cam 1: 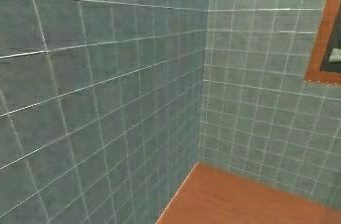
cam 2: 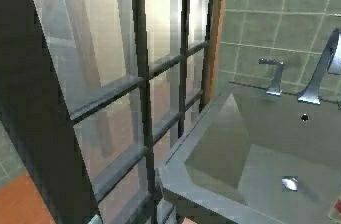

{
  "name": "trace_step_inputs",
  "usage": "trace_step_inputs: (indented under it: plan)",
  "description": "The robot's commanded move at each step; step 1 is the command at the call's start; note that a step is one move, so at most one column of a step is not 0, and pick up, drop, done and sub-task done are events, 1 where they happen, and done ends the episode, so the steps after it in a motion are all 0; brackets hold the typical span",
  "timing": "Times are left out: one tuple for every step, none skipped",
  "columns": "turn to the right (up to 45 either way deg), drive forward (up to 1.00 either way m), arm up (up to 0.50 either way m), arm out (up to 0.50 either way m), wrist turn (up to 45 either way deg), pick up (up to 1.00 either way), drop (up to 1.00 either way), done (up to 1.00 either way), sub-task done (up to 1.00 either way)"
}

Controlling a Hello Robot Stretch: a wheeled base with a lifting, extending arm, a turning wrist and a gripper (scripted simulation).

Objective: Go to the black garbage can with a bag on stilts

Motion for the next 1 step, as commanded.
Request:
trace_step_inputs:
  plan:
    - [-36.0,0.00,0.00,0.00,0.0,0.00,0.00,0.00,0.00]
